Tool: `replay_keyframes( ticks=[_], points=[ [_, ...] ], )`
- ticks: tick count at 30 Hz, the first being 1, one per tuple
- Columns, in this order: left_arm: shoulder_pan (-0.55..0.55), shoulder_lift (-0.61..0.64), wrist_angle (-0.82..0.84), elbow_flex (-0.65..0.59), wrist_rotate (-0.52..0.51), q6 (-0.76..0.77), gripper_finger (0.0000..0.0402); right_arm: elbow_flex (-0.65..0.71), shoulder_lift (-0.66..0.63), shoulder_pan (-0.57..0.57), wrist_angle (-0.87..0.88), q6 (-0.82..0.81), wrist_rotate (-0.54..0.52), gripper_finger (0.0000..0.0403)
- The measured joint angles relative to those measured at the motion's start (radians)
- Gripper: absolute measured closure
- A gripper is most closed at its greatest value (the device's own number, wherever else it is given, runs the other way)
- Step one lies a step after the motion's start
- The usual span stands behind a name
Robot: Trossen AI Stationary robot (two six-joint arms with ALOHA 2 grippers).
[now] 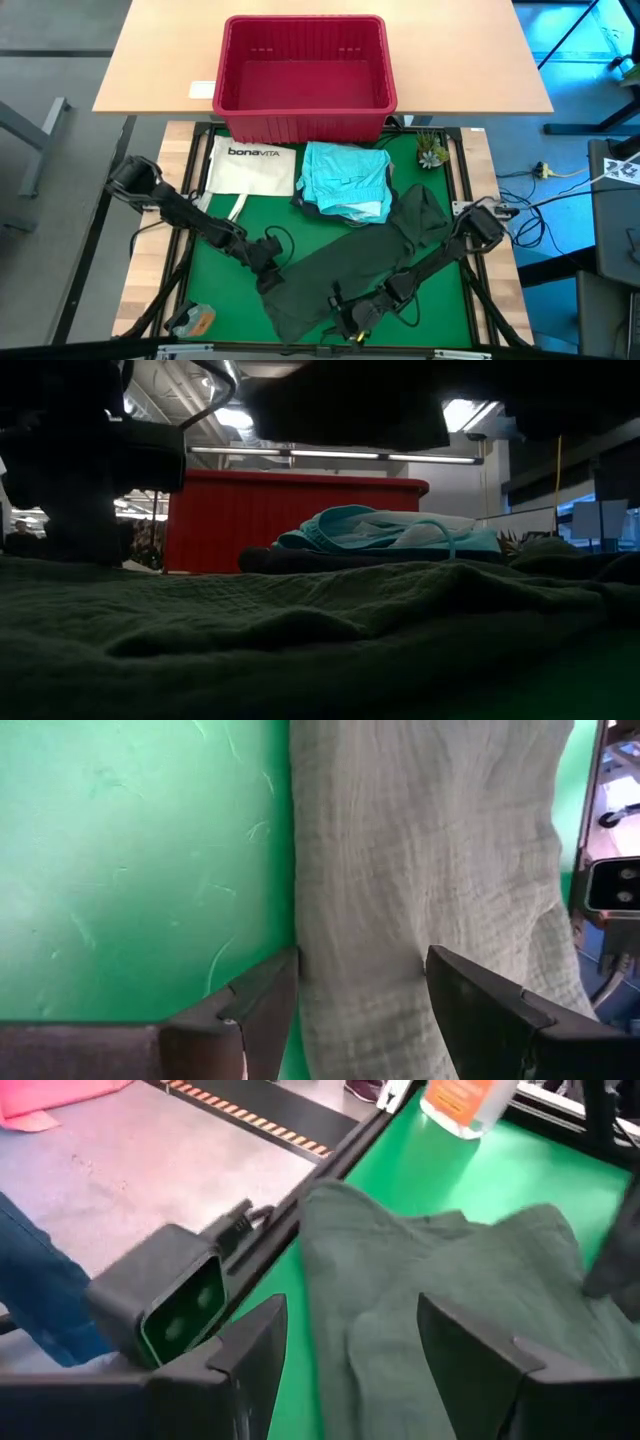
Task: Fold Laundry from Bin
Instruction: Fold the green polo shirt from the red laundry bin
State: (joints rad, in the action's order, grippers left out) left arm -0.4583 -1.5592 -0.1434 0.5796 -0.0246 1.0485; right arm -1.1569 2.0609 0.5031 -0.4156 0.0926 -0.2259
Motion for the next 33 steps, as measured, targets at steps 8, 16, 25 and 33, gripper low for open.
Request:
replay_keyframes(
  ticks=[8, 16, 25, 33],
  points=[
    [0.0, -0.019, -0.01, 0.0, 0.007, -0.002, 0.0188, -0.148, 0.083, 0.0, 0.222, 0.073, -0.04, 0.0178],
    [0.0, -0.019, -0.014, 0.0, 0.008, -0.003, 0.0188, -0.206, 0.1, -0.021, 0.402, 0.073, -0.084, 0.0178],
    [0.0, -0.019, -0.03, 0.0, 0.008, -0.002, 0.0188, -0.206, 0.1, -0.011, 0.464, 0.072, -0.087, 0.0178],
    [-0.005, -0.019, -0.03, 0.0, 0.045, 0.025, 0.0207, -0.207, 0.114, -0.018, 0.461, 0.069, -0.079, 0.0179]
  ],
)
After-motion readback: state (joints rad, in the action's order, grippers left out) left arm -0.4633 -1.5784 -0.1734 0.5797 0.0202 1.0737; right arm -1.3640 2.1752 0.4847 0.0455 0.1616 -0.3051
